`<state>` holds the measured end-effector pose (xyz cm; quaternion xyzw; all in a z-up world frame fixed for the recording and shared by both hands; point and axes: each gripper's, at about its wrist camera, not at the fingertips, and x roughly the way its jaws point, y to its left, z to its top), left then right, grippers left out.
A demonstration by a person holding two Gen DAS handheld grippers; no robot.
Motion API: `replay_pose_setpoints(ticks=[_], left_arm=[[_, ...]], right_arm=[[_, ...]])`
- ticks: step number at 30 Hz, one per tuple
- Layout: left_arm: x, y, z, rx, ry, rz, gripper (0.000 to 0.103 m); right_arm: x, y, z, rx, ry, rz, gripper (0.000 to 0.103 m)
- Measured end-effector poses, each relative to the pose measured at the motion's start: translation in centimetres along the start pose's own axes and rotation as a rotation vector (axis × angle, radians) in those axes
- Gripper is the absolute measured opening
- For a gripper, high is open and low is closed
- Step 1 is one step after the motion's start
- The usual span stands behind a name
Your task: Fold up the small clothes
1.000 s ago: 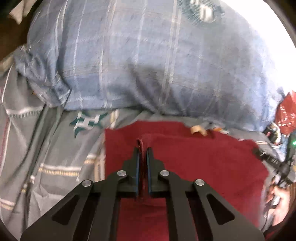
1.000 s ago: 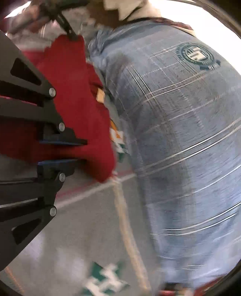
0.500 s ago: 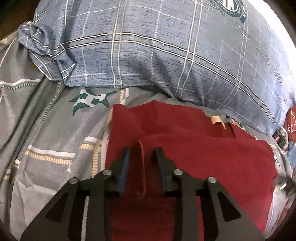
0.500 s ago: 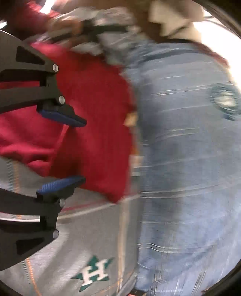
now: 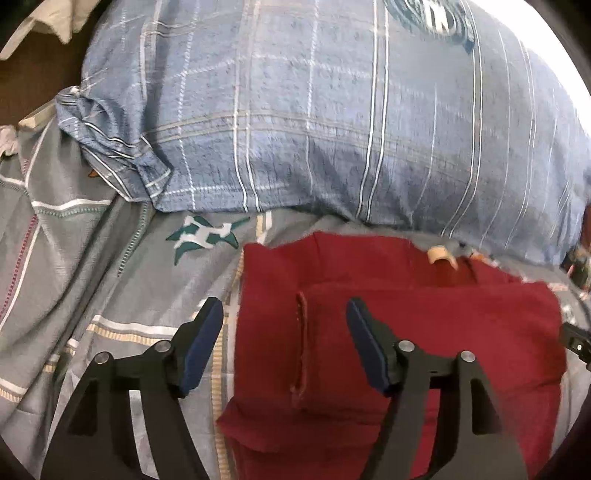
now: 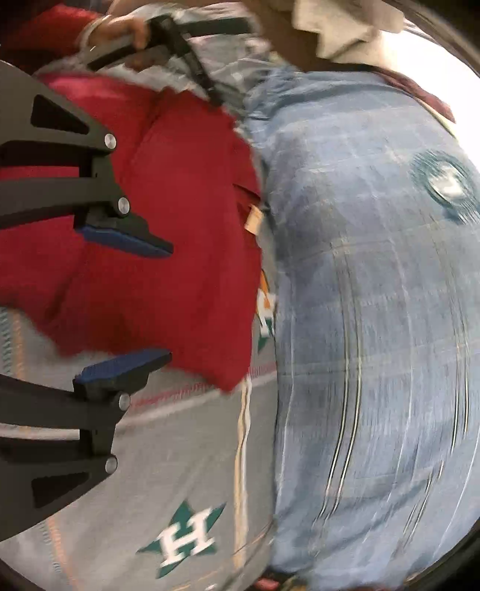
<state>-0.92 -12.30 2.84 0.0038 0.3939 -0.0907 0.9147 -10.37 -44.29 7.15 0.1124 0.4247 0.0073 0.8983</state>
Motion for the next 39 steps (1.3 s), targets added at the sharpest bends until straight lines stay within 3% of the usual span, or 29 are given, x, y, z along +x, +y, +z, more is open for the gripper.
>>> replay_pose_setpoints(ticks=[2, 4, 5, 8, 11, 15, 20, 23, 27, 30, 32, 36, 39], left_arm=[[0.9, -0.3, -0.3, 0.01, 0.026, 0.01, 0.069], [2.1, -0.6, -0.6, 0.016, 0.061, 0.008, 0.077], [2.3, -0.7, -0.7, 0.016, 0.061, 0.011, 0.078], [2.4, -0.7, -0.7, 0.014, 0.057, 0.026, 0.081], [2.0, -0.6, -0.8, 0.015, 0.057, 0.022, 0.081], [1.5, -0.4, -0.9, 0.009, 0.046, 0.024, 0.081], [1.7, -0.6, -1.2, 0.012, 0.042, 0.038, 0.081], [1.9, -0.5, -1.1, 0.014, 0.044, 0.034, 0.082], [2.0, -0.4, -0.9, 0.012, 0.055, 0.028, 0.082], [2.0, -0.3, -0.9, 0.011, 0.058, 0.024, 0.082], [2.1, -0.3, -0.9, 0.012, 0.057, 0.024, 0.082], [2.2, -0.3, -1.1, 0.01, 0.052, 0.027, 0.085], [2.1, -0.3, -1.3, 0.008, 0.054, 0.025, 0.085]], right_arm=[[1.4, 0.7, -0.1, -0.054, 0.004, -0.037, 0.047], [3.1, 0.1, 0.0, -0.063, 0.018, -0.167, 0.041], [3.6, -0.7, -0.1, -0.036, 0.024, -0.178, 0.041], [3.5, -2.3, -0.1, 0.06, 0.012, -0.108, 0.041], [2.4, -1.4, -0.6, 0.032, 0.009, -0.126, 0.047], [0.5, -0.7, -1.5, 0.008, -0.051, -0.081, 0.051], [2.3, -0.5, -0.1, 0.017, -0.119, -0.063, 0.052], [5.1, -1.7, 0.0, 0.084, -0.039, -0.077, 0.053], [4.0, -0.1, 0.1, 0.012, -0.064, -0.131, 0.053], [2.3, 0.7, -0.1, -0.009, -0.054, -0.1, 0.064], [1.2, 0.8, -0.6, -0.01, -0.053, -0.083, 0.065], [1.9, 0.7, -2.5, -0.062, 0.043, -0.143, 0.065], [3.4, -0.1, -2.9, -0.048, 0.059, -0.18, 0.077]])
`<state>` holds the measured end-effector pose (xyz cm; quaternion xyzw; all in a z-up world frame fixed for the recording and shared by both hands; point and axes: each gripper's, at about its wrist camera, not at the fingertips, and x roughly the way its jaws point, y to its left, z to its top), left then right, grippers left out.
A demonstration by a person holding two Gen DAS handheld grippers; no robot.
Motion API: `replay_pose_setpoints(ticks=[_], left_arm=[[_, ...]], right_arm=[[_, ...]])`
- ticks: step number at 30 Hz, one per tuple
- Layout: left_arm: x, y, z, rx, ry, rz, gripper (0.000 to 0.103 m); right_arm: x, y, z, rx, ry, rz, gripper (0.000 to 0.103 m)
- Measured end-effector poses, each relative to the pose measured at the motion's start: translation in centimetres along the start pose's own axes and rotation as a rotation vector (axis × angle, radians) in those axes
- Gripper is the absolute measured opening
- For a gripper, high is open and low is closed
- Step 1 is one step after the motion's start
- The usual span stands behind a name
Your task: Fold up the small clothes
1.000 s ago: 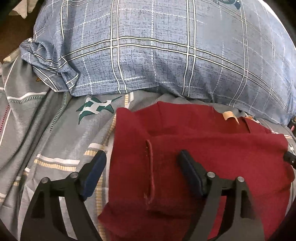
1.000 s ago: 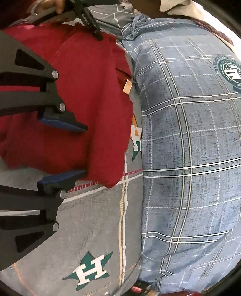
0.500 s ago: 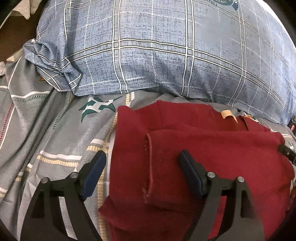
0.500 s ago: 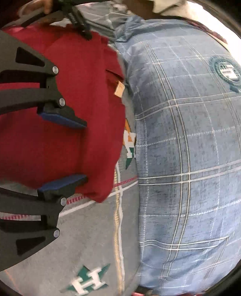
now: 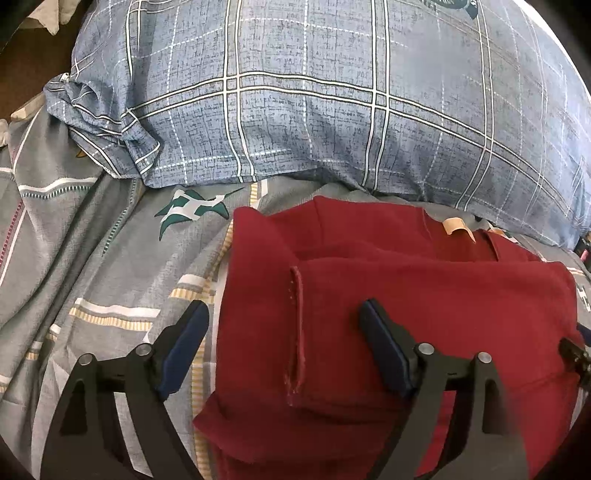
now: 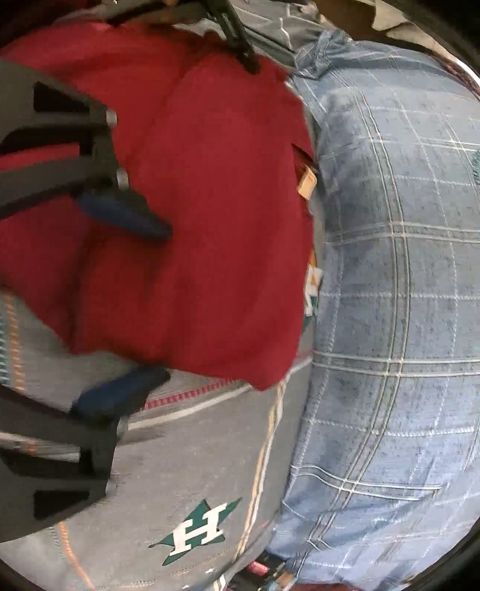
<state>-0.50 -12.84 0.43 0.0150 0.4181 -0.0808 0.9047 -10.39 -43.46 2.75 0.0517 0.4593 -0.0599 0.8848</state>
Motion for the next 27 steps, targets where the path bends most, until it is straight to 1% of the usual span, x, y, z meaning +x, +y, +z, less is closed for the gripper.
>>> replay_pose_setpoints(ticks=[2, 4, 5, 7, 12, 13, 15, 18, 23, 27], left_arm=[[-0.8, 0.2, -0.3, -0.016, 0.016, -0.004, 0.085], [-2.4, 0.4, -0.9, -0.038, 0.028, -0.033, 0.085], [-3.5, 0.3, -1.4, -0.032, 0.036, -0.053, 0.085], [-5.1, 0.0, -2.2, -0.006, 0.04, -0.064, 0.085], [-9.2, 0.0, -5.9, -0.005, 0.05, -0.077, 0.085], [-9.9, -0.1, -6.8, 0.008, 0.054, -0.073, 0.085], [-11.4, -0.2, -8.6, 0.044, 0.053, -0.055, 0.085], [-13.2, -0.3, -11.2, 0.082, 0.049, -0.05, 0.085], [-14.9, 0.2, -14.0, 0.073, 0.07, -0.078, 0.085], [-15.5, 0.9, -15.5, 0.051, 0.092, -0.104, 0.086]], right_arm=[[-0.3, -0.4, 0.4, 0.03, 0.021, 0.021, 0.075], [-1.5, -0.4, 0.3, 0.04, -0.011, 0.044, 0.076], [-2.4, -0.4, 0.2, 0.04, -0.034, 0.051, 0.077], [-4.2, -0.2, -0.2, 0.057, -0.078, 0.065, 0.077], [-6.2, 0.4, -1.6, 0.095, -0.08, 0.094, 0.077], [-6.8, 0.6, -2.2, 0.103, -0.082, 0.102, 0.077], [-8.4, 0.8, -3.7, 0.125, -0.093, 0.149, 0.077], [-10.1, 1.3, -5.7, 0.128, -0.081, 0.194, 0.078], [-12.7, 2.3, -9.6, 0.095, -0.058, 0.183, 0.078], [-14.0, 2.4, -12.2, 0.117, -0.042, 0.184, 0.078]])
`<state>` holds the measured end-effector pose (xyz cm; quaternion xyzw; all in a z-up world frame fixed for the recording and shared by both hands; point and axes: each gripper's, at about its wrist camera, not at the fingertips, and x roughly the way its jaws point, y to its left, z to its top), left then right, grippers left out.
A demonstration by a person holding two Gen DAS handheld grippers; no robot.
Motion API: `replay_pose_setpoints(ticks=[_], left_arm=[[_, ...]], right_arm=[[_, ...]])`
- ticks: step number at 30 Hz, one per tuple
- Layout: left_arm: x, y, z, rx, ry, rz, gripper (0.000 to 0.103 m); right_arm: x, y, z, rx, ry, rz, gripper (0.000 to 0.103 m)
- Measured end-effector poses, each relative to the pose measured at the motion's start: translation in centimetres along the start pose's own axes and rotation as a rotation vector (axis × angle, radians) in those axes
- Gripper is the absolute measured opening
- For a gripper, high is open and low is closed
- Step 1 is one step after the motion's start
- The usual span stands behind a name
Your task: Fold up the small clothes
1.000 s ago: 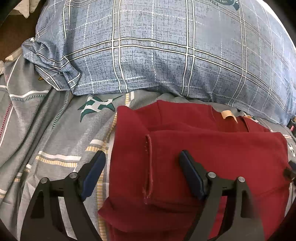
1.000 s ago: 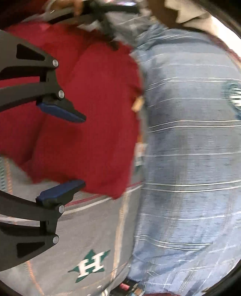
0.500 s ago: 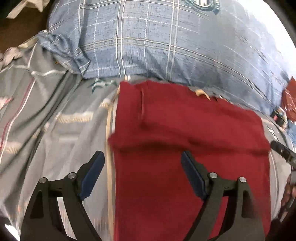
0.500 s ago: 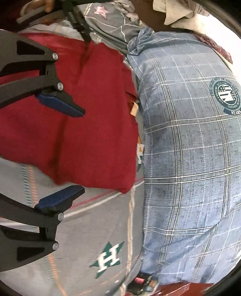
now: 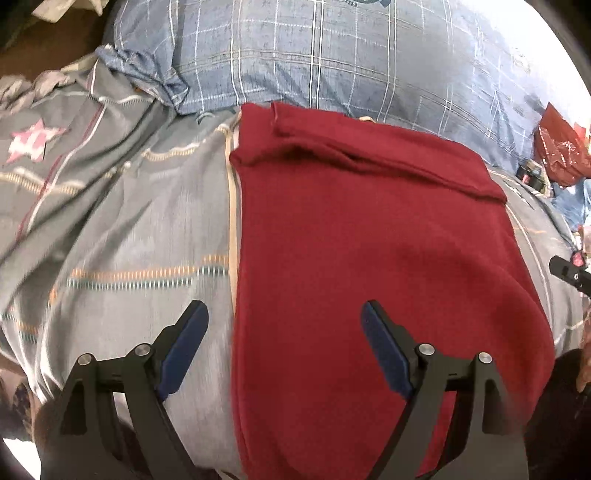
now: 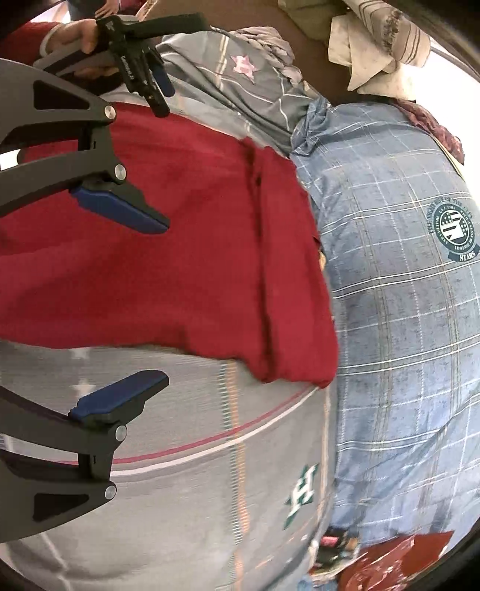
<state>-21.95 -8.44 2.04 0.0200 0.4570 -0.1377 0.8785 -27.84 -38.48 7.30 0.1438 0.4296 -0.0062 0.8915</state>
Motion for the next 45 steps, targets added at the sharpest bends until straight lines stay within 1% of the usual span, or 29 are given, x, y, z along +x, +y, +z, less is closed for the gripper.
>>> replay_pose_setpoints(ticks=[3, 5, 7, 10, 12, 17, 20, 24, 29, 37, 45], left_arm=[[-0.5, 0.5, -0.8, 0.0, 0.014, -0.009, 0.086], [-0.9, 1.0, -1.1, -0.013, 0.011, -0.018, 0.086], [-1.2, 1.5, -1.5, -0.027, 0.01, -0.019, 0.089], [-1.0, 2.0, -1.8, -0.04, 0.016, 0.0, 0.089], [-0.6, 2.1, -1.9, -0.038, 0.021, 0.027, 0.089], [0.2, 2.4, -2.2, -0.05, 0.035, 0.046, 0.089], [0.7, 2.4, -2.3, -0.043, 0.042, 0.065, 0.089], [1.2, 2.3, -2.5, -0.043, 0.054, 0.062, 0.089], [1.5, 2.1, -2.7, -0.039, 0.06, 0.063, 0.089], [1.1, 2.2, -3.4, -0.037, 0.073, 0.049, 0.089], [0.0, 2.9, -5.2, -0.05, 0.142, -0.028, 0.089]], right_arm=[[-0.6, -0.6, -1.2, 0.036, 0.004, -0.013, 0.079], [-0.6, -1.3, -2.1, 0.066, 0.02, -0.005, 0.08], [-0.5, -1.8, -2.8, 0.081, 0.037, 0.0, 0.08], [-0.3, -2.4, -3.4, 0.098, 0.052, -0.023, 0.08], [-0.3, -2.5, -3.3, 0.11, 0.058, -0.03, 0.08], [-0.1, -2.2, -3.6, 0.086, 0.074, -0.015, 0.08], [0.6, -2.1, -4.2, 0.087, 0.101, -0.008, 0.08], [1.3, -2.1, -4.9, 0.104, 0.124, 0.001, 0.08], [1.4, -1.7, -5.1, 0.091, 0.132, -0.004, 0.08], [0.6, -2.1, -6.4, 0.098, 0.153, 0.008, 0.081], [-0.1, -1.7, -7.8, 0.086, 0.205, 0.038, 0.081]])
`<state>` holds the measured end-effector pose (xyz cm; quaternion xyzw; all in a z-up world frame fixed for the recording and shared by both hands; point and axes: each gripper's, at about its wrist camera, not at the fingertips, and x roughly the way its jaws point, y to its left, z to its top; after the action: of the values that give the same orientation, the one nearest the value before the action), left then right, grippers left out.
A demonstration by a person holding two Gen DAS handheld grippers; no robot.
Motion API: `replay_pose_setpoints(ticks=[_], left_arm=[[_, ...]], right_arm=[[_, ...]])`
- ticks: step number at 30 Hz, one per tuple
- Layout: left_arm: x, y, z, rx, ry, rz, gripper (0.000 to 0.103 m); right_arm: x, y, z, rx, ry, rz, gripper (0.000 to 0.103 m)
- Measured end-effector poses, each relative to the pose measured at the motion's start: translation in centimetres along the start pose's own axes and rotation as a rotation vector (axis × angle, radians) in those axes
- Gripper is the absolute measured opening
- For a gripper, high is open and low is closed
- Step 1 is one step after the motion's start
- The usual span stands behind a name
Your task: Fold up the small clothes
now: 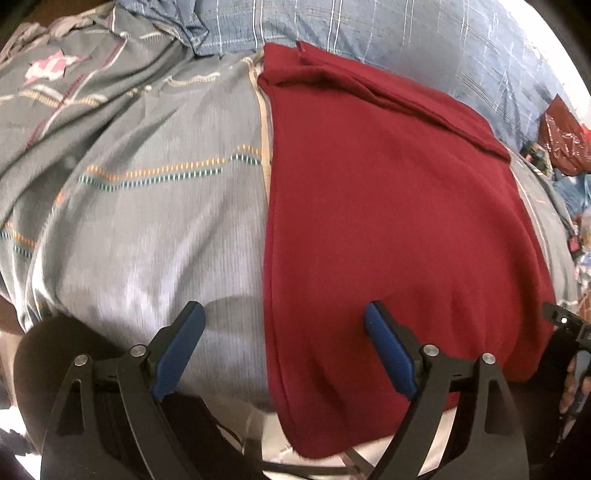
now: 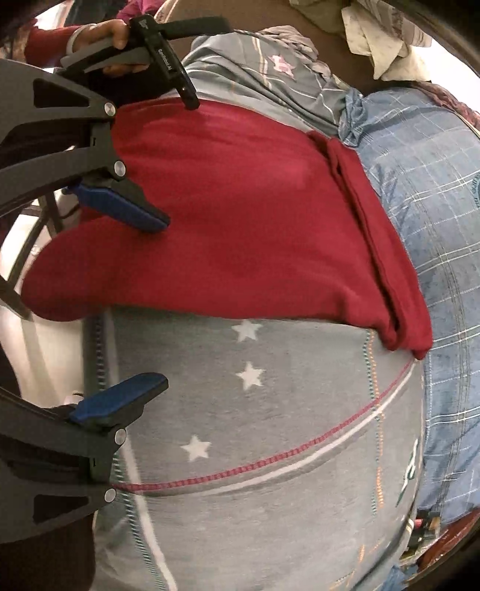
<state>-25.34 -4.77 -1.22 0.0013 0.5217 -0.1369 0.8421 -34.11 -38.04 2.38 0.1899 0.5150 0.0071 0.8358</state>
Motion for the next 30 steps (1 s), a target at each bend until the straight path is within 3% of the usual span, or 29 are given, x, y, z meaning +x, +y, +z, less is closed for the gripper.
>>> replay_pose_setpoints(ticks=[10, 13, 18, 24, 26, 28, 29, 30], left_arm=[[0.1, 0.3, -3.0, -0.012, 0.078, -0.021, 0.089], [0.0, 0.5, -3.8, -0.045, 0.123, -0.079, 0.089], [-0.1, 0.2, -4.2, -0.038, 0.128, -0.077, 0.089], [0.9, -0.1, -4.6, -0.04, 0.151, -0.098, 0.089], [1.0, 0.2, -4.6, -0.064, 0.153, -0.121, 0.08], [1.6, 0.3, -4.8, -0.07, 0.185, -0.151, 0.049], [1.9, 0.1, -5.1, -0.064, 0.198, -0.177, 0.043], [2.0, -0.2, -5.2, -0.055, 0.201, -0.188, 0.031]], right_arm=[[0.7, 0.0, -1.9, -0.003, 0.098, 0.029, 0.082], [0.8, 0.3, -2.2, -0.007, 0.121, 0.046, 0.08], [1.0, 0.6, -2.9, -0.019, 0.161, 0.083, 0.08], [0.7, 0.5, -2.9, -0.03, 0.158, 0.09, 0.064], [0.5, 0.0, -3.0, -0.028, 0.155, 0.095, 0.052], [0.7, 0.0, -3.1, -0.025, 0.157, 0.099, 0.031], [0.7, 0.0, -3.2, -0.025, 0.155, 0.112, 0.028], [0.7, 0.2, -3.2, -0.028, 0.149, 0.13, 0.022]])
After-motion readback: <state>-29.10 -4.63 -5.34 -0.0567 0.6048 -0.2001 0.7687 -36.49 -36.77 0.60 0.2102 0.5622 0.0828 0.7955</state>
